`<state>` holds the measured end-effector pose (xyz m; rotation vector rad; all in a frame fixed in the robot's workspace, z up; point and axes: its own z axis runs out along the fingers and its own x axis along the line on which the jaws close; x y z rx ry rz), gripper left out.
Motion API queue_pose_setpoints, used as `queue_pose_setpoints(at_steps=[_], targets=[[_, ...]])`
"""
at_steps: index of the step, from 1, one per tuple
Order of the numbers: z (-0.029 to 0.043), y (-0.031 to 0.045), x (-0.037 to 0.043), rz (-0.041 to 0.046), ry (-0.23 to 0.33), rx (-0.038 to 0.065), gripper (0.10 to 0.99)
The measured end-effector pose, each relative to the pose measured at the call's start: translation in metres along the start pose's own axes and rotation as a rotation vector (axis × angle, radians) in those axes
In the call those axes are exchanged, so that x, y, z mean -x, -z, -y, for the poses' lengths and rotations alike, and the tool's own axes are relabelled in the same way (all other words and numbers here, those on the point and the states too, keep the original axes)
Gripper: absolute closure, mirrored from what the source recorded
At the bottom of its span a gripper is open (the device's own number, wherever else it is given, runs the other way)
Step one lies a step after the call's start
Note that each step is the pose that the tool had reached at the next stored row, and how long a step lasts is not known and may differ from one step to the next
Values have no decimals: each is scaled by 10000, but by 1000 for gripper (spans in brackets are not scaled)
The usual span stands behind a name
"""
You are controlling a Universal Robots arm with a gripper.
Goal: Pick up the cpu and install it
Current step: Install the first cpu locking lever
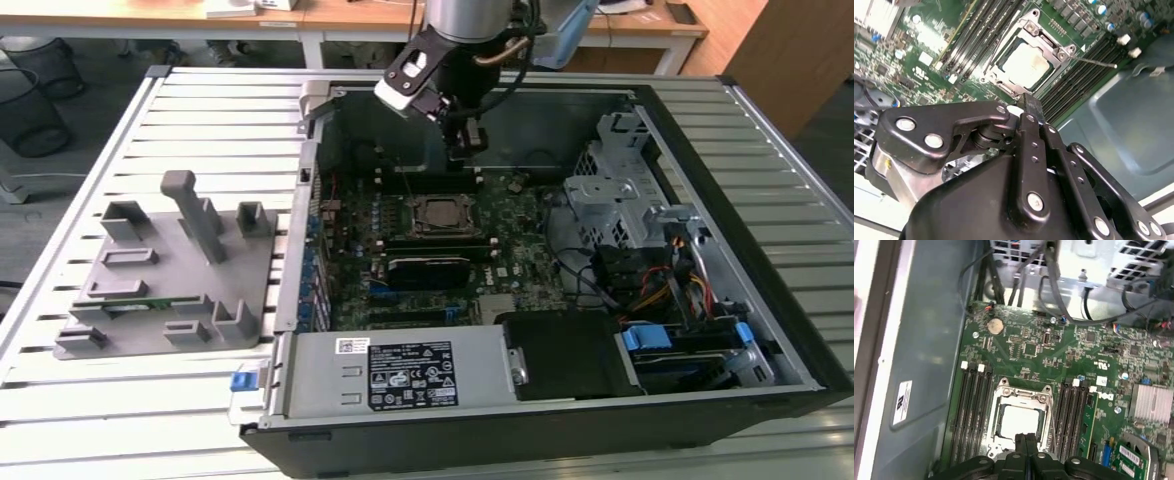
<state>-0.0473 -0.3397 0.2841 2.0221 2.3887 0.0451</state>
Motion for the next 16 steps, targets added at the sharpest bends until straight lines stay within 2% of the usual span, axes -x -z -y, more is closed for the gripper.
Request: queue_pose_setpoints(at_steps=[16], targets=[[0,-3,0,-64,2916,-31,980]])
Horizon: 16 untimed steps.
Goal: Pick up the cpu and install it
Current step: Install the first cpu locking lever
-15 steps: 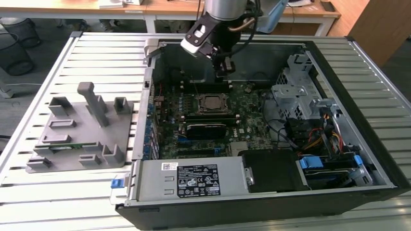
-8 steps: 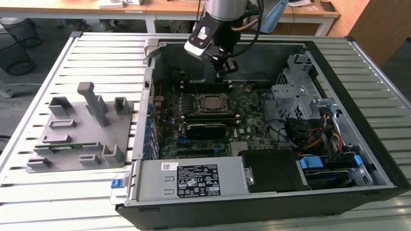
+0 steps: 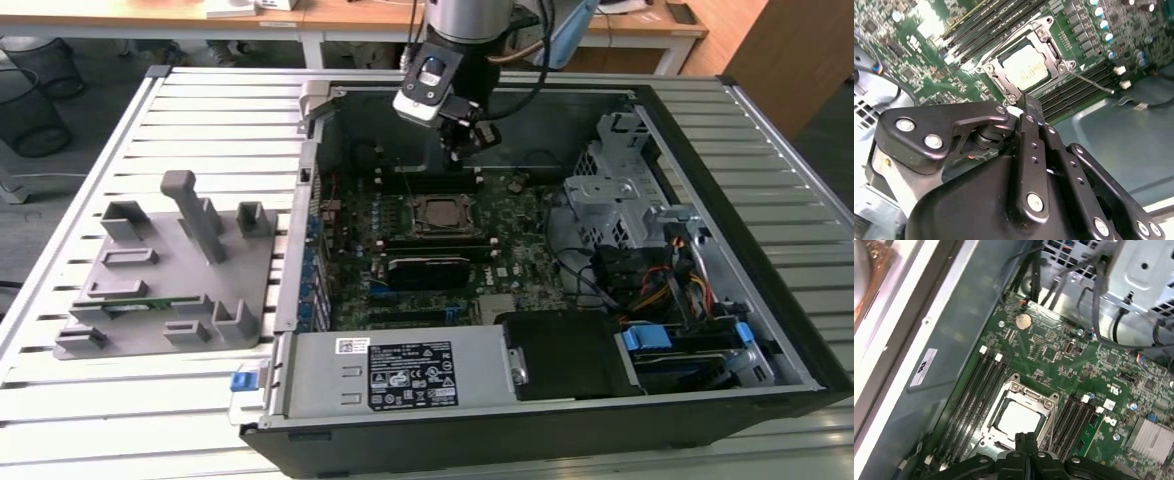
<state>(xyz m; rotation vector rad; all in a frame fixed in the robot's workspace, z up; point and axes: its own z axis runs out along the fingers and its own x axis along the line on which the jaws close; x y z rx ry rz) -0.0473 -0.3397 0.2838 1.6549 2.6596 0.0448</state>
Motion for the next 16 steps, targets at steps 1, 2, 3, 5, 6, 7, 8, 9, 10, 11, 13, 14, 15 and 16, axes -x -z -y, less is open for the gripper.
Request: queue_pose_setpoints(at_steps=[1,2,3,5,6,7,8,9,10,11,13,14,15,16], targets=[[0,0,0,0,180,-4,980],[1,0,0,0,361,-8,980],[0,0,0,-4,539,-10,980],[0,0,0,-13,899,-13,980],[0,-1,0,-19,1092,-14,980],[0,-1,0,-23,1258,-16,980],[0,-1,0,-26,1424,-18,980],[1,-1,0,-28,1589,-20,980],[1,-1,0,-30,1753,-24,980],[1,-1,0,-31,1920,-27,980],[2,-1,0,-37,2254,-32,980],[2,-1,-1,-40,2433,-34,980],[2,-1,-1,-43,2591,-36,980],[2,-1,-1,-46,2746,-38,980]])
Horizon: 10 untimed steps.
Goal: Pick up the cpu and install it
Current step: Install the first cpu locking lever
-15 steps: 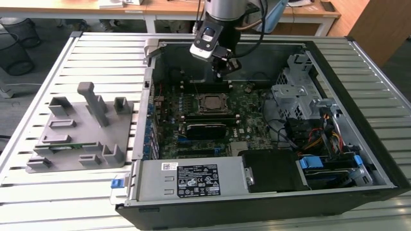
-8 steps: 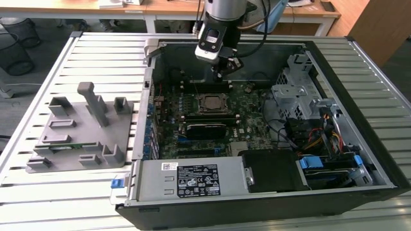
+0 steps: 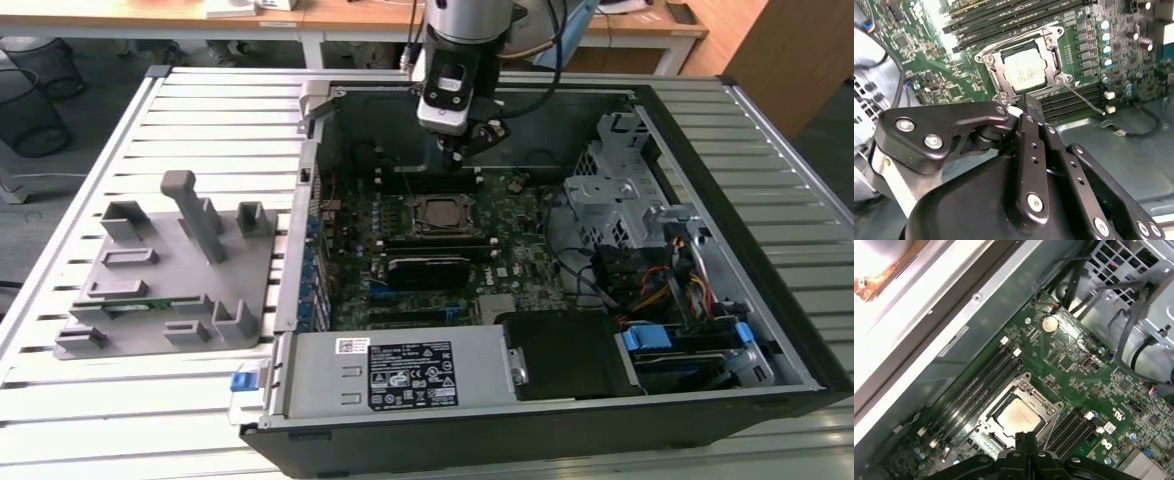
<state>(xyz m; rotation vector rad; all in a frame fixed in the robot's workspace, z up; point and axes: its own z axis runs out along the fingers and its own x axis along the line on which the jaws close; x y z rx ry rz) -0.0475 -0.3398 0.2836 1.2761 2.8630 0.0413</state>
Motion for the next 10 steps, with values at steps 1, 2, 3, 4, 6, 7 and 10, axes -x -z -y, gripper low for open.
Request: queue_pose_setpoints(at_steps=[1,2,3,4,6,7,10], targets=[[0,0,0,-4,158,-2,980],[0,0,0,-7,312,-2,980],[1,-1,-1,-11,472,-3,980],[1,-1,-1,-15,647,-5,980],[1,-1,-1,-25,1023,-7,980],[1,-2,-1,-30,1204,-8,980],[1,-3,-1,-44,1743,-11,980]])
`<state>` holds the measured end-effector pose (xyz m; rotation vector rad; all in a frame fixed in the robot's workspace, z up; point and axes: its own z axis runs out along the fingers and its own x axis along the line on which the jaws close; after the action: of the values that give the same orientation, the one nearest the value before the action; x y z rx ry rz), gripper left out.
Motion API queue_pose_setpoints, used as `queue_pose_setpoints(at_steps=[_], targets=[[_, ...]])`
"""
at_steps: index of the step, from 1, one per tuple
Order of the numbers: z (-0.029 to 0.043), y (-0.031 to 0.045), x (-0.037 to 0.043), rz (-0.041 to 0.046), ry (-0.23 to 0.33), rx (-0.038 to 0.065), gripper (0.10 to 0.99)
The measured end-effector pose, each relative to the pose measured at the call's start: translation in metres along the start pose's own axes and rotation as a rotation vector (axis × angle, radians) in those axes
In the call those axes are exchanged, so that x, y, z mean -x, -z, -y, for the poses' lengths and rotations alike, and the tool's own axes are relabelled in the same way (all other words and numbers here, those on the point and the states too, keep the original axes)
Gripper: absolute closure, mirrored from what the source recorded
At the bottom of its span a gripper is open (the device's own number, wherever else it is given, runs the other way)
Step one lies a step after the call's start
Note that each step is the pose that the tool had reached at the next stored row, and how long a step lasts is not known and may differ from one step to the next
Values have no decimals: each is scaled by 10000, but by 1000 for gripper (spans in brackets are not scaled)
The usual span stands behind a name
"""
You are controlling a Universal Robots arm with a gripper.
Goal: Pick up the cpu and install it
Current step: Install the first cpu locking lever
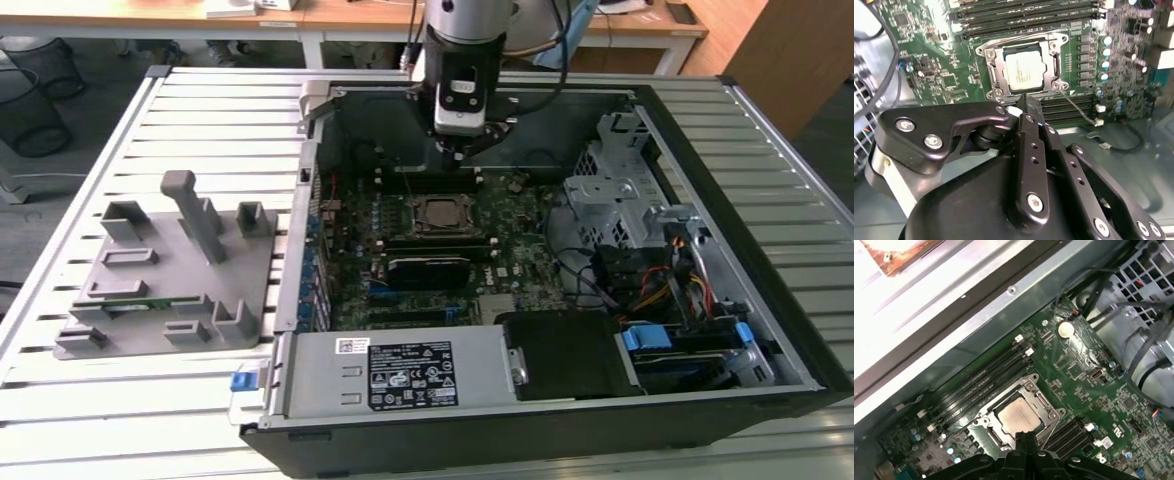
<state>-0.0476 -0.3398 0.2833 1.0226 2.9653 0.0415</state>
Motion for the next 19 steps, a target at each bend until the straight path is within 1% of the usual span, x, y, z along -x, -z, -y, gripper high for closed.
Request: queue_pose_setpoints(at_steps=[19], targets=[[0,-17,0,-91,3449,-15,980]])
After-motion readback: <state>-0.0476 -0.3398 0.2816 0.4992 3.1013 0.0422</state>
